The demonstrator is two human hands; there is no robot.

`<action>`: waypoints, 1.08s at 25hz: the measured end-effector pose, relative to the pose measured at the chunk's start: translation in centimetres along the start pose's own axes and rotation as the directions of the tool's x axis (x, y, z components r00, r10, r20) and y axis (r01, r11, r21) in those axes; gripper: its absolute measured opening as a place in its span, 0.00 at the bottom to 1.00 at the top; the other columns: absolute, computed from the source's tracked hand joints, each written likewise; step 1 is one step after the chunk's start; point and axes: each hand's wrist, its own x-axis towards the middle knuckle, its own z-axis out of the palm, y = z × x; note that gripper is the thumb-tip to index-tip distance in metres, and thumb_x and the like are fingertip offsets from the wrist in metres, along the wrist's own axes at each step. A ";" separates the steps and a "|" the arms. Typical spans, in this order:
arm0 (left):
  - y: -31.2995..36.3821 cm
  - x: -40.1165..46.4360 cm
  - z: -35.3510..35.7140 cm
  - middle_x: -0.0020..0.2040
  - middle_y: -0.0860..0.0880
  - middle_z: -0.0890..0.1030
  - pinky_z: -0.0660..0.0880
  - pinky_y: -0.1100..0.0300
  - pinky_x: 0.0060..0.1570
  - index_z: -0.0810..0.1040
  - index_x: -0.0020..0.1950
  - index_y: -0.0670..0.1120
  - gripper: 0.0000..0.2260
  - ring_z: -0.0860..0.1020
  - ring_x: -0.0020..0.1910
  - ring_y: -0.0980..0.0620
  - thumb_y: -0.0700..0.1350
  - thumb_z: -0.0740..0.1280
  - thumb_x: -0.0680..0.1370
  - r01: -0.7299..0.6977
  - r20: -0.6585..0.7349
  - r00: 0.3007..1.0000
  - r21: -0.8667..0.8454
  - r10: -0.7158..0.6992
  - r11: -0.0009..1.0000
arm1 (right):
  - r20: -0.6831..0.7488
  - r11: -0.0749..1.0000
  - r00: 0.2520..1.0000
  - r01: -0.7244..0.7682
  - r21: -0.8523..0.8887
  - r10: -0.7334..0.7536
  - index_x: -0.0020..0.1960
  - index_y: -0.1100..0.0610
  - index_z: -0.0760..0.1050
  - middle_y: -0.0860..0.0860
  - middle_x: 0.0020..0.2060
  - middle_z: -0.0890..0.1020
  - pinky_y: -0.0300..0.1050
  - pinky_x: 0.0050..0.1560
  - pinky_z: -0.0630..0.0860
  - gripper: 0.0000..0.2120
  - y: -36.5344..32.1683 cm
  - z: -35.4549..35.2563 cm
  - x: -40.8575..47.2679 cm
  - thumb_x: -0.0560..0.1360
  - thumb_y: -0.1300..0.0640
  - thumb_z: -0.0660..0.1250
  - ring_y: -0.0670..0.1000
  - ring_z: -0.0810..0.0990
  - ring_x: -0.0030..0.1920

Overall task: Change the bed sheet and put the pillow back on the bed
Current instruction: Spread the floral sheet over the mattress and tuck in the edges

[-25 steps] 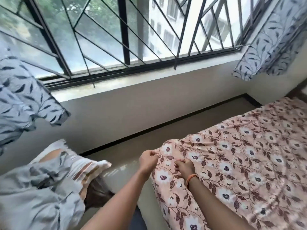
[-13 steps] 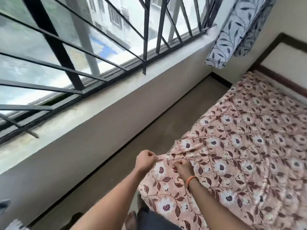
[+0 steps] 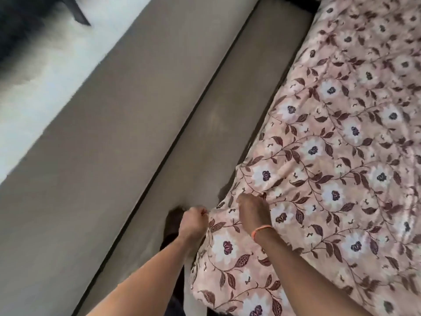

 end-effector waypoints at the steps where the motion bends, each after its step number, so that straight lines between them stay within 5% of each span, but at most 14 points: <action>1: -0.3 3.6 1.6 0.52 0.44 0.84 0.77 0.55 0.53 0.82 0.53 0.45 0.10 0.81 0.52 0.44 0.41 0.62 0.78 -0.015 0.039 0.999 0.025 0.014 1.000 | 0.016 0.987 0.996 0.094 -0.130 -0.093 0.54 0.54 0.79 0.52 0.49 0.83 0.50 0.52 0.73 0.17 0.2 1.1 2.5 0.74 0.70 0.61 0.56 0.78 0.51; 4: -0.9 11.1 5.5 0.60 0.44 0.82 0.76 0.58 0.58 0.78 0.63 0.44 0.14 0.80 0.59 0.46 0.38 0.64 0.78 -0.013 0.134 0.991 -0.041 0.018 0.999 | 0.221 0.867 0.952 0.286 -0.408 -0.210 0.64 0.56 0.73 0.54 0.60 0.77 0.55 0.61 0.67 0.17 -0.1 4.1 10.2 0.77 0.64 0.61 0.58 0.72 0.61; 7: -2.0 14.5 8.4 0.61 0.45 0.80 0.78 0.59 0.50 0.74 0.67 0.44 0.17 0.80 0.55 0.45 0.38 0.67 0.77 0.000 0.228 0.973 -0.124 0.028 0.992 | 0.450 0.689 0.891 0.363 -0.628 -0.060 0.71 0.56 0.65 0.53 0.67 0.72 0.57 0.68 0.59 0.20 -0.9 5.8 16.0 0.80 0.59 0.53 0.57 0.64 0.70; 10: -2.9 16.7 10.7 0.56 0.47 0.80 0.74 0.61 0.40 0.74 0.65 0.47 0.16 0.79 0.46 0.48 0.40 0.68 0.78 0.027 0.397 0.918 -0.110 0.019 0.994 | 0.546 0.606 0.833 0.393 -0.692 0.084 0.67 0.53 0.71 0.51 0.64 0.76 0.56 0.69 0.58 0.17 -1.6 6.8 19.0 0.81 0.56 0.52 0.57 0.68 0.69; 12: -2.9 17.9 11.1 0.43 0.48 0.80 0.73 0.60 0.41 0.78 0.49 0.49 0.04 0.78 0.43 0.46 0.41 0.69 0.77 0.009 0.380 0.925 -0.054 0.012 0.998 | 0.527 0.593 0.850 0.427 -0.683 -0.004 0.61 0.51 0.75 0.50 0.58 0.80 0.55 0.63 0.65 0.14 -1.9 8.1 20.2 0.80 0.59 0.55 0.57 0.77 0.60; 14: -2.3 19.3 10.8 0.32 0.52 0.75 0.75 0.57 0.40 0.71 0.33 0.50 0.13 0.77 0.37 0.46 0.41 0.70 0.75 0.008 0.254 0.967 -0.052 0.006 0.999 | 0.435 0.641 0.887 0.426 -0.639 -0.156 0.52 0.53 0.79 0.51 0.48 0.81 0.50 0.50 0.71 0.14 -2.1 9.3 21.0 0.76 0.63 0.58 0.56 0.82 0.47; 17: -0.9 21.8 8.9 0.31 0.51 0.76 0.70 0.60 0.38 0.69 0.31 0.49 0.16 0.76 0.35 0.46 0.35 0.70 0.73 0.049 0.047 0.998 -0.150 -0.043 0.987 | 0.250 0.726 0.934 0.357 -0.588 -0.256 0.37 0.56 0.79 0.53 0.38 0.79 0.44 0.31 0.71 0.11 -1.2 10.1 21.5 0.67 0.65 0.58 0.55 0.79 0.31; 21: -0.5 24.5 8.0 0.42 0.42 0.82 0.81 0.51 0.44 0.72 0.42 0.48 0.12 0.82 0.42 0.41 0.30 0.65 0.71 0.024 0.064 0.998 -0.112 -0.017 0.993 | 0.374 0.887 0.927 0.159 -0.433 0.016 0.54 0.61 0.78 0.58 0.52 0.76 0.49 0.44 0.74 0.11 0.2 10.0 21.6 0.73 0.66 0.62 0.59 0.82 0.47; 25: 1.2 26.1 6.9 0.44 0.45 0.84 0.81 0.46 0.47 0.75 0.38 0.51 0.14 0.84 0.44 0.41 0.33 0.62 0.73 0.088 0.133 0.989 -0.184 -0.064 0.979 | 0.193 0.979 0.980 -0.004 -0.203 0.044 0.56 0.59 0.74 0.58 0.55 0.74 0.52 0.47 0.75 0.16 -1.9 7.5 23.4 0.72 0.71 0.59 0.62 0.81 0.48; 27: 4.3 26.4 5.7 0.42 0.48 0.83 0.82 0.51 0.44 0.76 0.36 0.51 0.14 0.83 0.40 0.43 0.33 0.62 0.75 0.107 0.133 0.988 -0.274 -0.073 0.956 | 0.084 0.956 0.996 0.052 -0.289 -0.028 0.55 0.57 0.75 0.56 0.52 0.78 0.51 0.51 0.72 0.14 -1.5 4.4 25.6 0.74 0.68 0.59 0.60 0.80 0.52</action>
